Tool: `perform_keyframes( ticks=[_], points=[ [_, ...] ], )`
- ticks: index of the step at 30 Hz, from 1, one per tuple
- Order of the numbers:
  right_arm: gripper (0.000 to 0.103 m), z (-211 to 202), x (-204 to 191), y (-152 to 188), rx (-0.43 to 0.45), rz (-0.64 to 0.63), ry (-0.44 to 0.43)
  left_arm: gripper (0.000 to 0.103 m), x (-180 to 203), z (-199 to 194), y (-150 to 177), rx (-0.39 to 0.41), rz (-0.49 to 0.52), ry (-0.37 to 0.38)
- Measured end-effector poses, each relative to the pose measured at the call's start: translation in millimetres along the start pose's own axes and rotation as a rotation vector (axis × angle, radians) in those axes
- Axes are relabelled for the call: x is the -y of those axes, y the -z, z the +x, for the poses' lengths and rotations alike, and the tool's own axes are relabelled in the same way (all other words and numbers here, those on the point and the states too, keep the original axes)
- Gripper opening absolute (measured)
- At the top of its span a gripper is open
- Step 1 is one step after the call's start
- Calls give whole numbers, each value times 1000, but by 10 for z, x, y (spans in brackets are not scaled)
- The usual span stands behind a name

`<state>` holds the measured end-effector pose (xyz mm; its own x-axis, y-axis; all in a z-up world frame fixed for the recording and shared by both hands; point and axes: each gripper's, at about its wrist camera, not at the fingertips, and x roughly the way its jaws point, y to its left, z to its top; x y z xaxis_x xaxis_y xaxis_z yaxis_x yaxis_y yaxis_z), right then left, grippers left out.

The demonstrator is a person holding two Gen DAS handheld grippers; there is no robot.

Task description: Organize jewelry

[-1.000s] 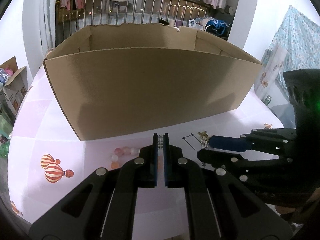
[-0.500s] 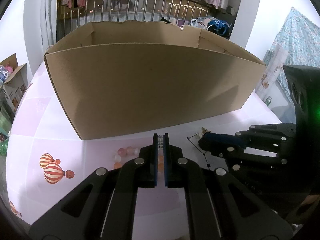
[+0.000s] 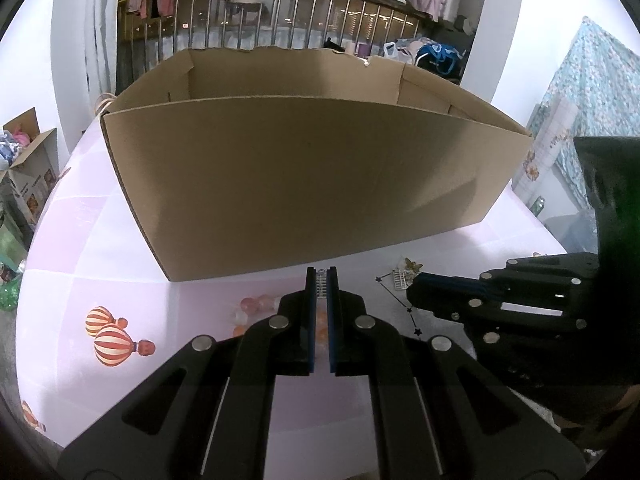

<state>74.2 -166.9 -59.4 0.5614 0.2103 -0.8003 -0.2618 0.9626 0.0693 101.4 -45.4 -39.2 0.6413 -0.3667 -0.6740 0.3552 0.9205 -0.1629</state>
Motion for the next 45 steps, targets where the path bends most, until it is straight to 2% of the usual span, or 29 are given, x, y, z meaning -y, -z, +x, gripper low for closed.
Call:
perform_keyframes(
  ticks=[2, 6, 17, 23, 40, 43, 44, 45],
  points=[
    [6, -44, -1, 10, 8, -16, 25, 4, -7, -7, -1, 2, 0, -1],
    [23, -77, 76, 23, 8, -17, 63, 4, -14, -11, 0, 5, -3, 0],
    [23, 60, 109, -4, -32, -59, 70, 4, -31, -13, -11, -3, -7, 1],
    [11, 49, 99, -4, -34, -59, 49, 4, -41, -19, -17, -3, -7, 2],
    [6, -68, 115, 35, -33, -57, 24, 4, -40, -19, -20, -2, -8, 2],
    [16, -83, 100, 30, -33, -74, 25, 4, -41, -16, -18, -4, -8, 3],
    [22, -81, 90, 22, -29, -85, 35, 4, -37, -18, -16, -3, -8, 2],
    [24, -72, 85, 16, -30, -93, 39, 4, -36, -18, -15, -3, -8, 2]
  ],
)
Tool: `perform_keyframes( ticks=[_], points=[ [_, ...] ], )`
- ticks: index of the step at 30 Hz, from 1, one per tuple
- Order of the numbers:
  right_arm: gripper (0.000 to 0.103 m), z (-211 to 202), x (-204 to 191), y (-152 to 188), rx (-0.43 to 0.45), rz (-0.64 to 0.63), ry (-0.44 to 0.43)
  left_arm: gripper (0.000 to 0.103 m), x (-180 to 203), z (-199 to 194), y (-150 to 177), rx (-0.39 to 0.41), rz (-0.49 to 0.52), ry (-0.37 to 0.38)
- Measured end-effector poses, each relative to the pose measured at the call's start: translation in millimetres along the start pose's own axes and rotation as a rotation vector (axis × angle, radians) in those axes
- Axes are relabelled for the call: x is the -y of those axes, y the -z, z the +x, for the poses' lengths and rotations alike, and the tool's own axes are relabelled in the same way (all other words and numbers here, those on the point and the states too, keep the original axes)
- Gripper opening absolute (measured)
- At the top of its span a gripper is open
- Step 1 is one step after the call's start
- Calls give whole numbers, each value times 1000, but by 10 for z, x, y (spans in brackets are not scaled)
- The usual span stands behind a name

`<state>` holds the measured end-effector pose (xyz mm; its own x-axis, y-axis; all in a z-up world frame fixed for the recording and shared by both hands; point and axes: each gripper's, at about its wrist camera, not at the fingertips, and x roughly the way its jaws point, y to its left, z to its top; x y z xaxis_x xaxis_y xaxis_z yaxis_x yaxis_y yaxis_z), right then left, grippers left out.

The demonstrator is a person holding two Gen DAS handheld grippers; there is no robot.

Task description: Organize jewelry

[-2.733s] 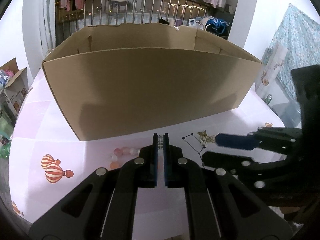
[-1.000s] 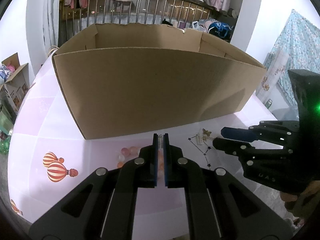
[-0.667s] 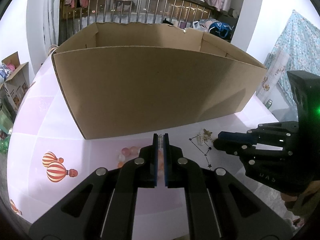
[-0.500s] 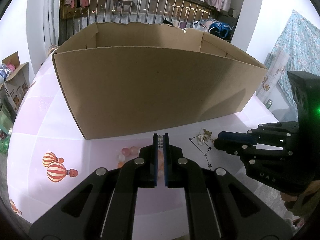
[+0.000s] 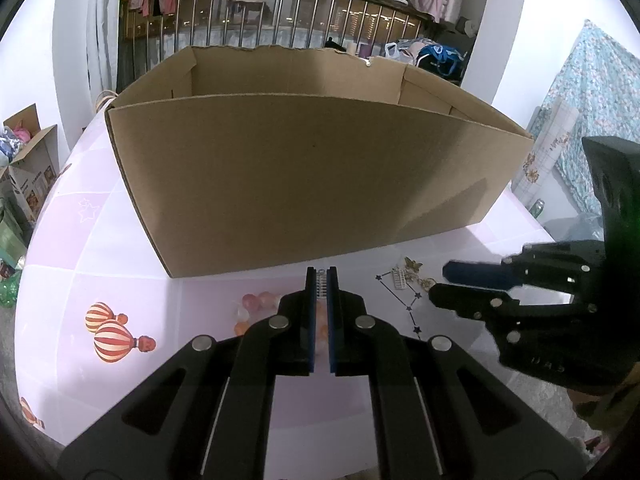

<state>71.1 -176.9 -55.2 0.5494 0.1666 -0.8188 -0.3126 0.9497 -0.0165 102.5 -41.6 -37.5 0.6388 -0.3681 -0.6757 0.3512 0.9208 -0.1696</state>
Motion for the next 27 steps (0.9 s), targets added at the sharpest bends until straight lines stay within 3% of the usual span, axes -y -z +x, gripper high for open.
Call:
perform_keyframes(
  ticks=[5, 8, 13, 15, 27],
  points=[
    [22, 109, 30, -46, -50, -20, 3, 4, 0, -4, -2, -1, -2, 2],
    [11, 118, 26, -87, -77, -32, -6, 4, 0, -3, 1, 1, -1, 2],
    [10, 110, 36, -104, -81, -21, -1, 4, -2, -11, 1, 2, 0, 3],
    [3, 89, 52, -113, -76, -10, -2, 4, 6, -12, 1, 2, -1, 3],
    [3, -48, 95, -89, -42, 7, 13, 4, 25, -26, -2, 6, 2, 5]
  ],
)
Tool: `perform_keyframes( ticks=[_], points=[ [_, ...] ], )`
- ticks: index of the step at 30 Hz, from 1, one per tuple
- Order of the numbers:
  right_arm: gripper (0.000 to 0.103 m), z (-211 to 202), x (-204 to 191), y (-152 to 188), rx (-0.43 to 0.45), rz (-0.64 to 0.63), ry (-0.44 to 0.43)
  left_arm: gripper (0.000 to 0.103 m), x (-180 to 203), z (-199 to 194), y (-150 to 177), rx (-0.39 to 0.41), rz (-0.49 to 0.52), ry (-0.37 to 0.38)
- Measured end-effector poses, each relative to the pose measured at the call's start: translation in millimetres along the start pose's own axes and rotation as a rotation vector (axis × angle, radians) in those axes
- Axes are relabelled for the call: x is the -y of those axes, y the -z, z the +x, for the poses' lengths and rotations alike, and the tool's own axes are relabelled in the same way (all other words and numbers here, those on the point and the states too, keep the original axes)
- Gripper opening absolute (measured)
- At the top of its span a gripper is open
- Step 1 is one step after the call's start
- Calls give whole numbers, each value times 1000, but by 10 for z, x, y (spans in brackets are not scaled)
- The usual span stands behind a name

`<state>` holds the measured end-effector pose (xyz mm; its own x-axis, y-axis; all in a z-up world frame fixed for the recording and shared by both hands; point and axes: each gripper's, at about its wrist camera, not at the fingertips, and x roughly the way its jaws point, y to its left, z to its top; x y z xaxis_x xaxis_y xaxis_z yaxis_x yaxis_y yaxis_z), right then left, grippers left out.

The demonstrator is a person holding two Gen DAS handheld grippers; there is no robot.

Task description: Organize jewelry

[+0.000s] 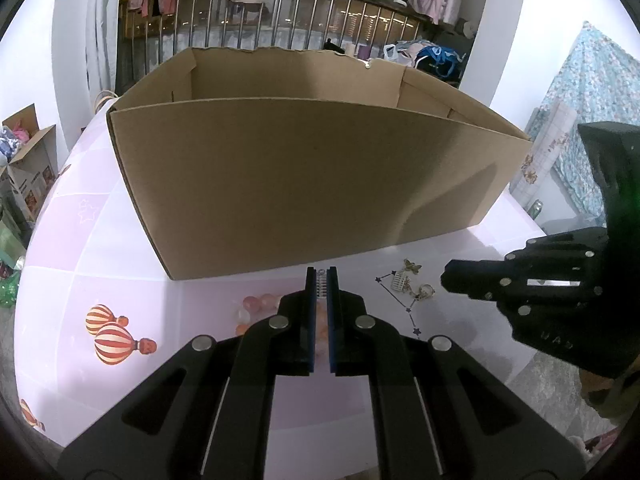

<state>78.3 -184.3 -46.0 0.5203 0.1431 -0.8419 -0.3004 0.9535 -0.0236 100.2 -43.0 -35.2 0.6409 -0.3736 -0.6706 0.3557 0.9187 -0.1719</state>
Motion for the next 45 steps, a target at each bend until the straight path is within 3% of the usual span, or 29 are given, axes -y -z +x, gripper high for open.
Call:
perform_keyframes(
  ticks=[12, 26, 42, 44, 45],
  points=[
    [5, 160, 3, -54, -29, 58, -43, 4, -8, -1, -5, -2, -7, -2],
    [4, 285, -206, -52, -53, -51, -6, 4, -15, -3, -10, -6, -11, 1],
    [1, 76, 33, -67, 16, 92, -28, 4, 14, 12, -6, 0, -10, 2],
    [8, 120, 48, -71, 16, 107, -18, 4, 16, 11, -7, 0, -10, 2],
    [18, 126, 56, -69, 16, 104, -17, 4, 19, 11, -8, 1, -9, 1]
  ],
)
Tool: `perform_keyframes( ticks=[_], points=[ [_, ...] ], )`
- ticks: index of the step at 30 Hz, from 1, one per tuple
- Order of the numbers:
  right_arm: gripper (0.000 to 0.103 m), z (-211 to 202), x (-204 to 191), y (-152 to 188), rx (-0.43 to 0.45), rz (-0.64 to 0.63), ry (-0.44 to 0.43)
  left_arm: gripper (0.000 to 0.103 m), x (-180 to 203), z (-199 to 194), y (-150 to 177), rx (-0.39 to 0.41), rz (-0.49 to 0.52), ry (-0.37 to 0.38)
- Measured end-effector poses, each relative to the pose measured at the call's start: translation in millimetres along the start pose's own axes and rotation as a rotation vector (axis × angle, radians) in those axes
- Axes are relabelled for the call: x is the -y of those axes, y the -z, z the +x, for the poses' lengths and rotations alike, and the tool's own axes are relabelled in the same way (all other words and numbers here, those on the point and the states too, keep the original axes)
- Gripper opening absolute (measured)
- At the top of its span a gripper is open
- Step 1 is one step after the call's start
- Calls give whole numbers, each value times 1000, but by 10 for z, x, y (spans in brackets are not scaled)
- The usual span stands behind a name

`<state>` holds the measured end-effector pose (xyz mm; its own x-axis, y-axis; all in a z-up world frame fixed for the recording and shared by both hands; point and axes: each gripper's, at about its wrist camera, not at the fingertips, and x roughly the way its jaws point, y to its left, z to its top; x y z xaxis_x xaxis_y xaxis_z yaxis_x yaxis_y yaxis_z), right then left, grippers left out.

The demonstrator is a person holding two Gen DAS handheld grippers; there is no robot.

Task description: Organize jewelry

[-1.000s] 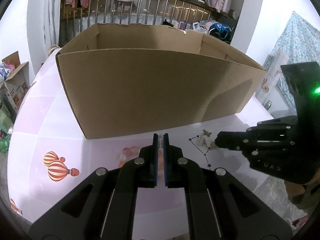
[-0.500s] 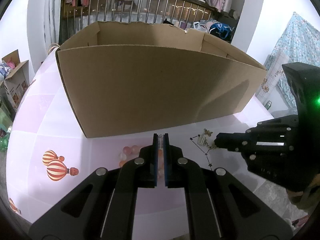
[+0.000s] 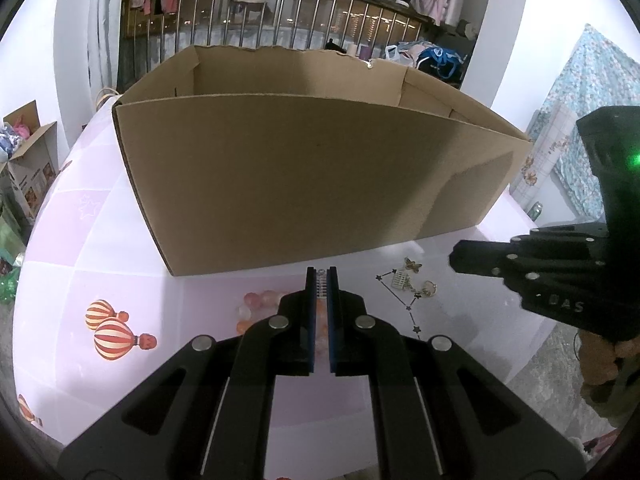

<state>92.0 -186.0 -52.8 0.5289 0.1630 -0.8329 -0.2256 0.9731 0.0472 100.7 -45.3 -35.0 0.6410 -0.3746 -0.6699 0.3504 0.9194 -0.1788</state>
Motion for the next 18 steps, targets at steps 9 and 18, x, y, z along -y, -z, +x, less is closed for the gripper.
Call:
perform_keyframes(
  ticks=[9, 18],
  points=[
    [27, 141, -131, -28, 20, -94, 10, 4, -7, 9, -7, -3, -4, -1],
    [15, 250, -139, -77, -11, -161, -19, 4, -29, 20, -2, -6, -10, 0]
  ],
)
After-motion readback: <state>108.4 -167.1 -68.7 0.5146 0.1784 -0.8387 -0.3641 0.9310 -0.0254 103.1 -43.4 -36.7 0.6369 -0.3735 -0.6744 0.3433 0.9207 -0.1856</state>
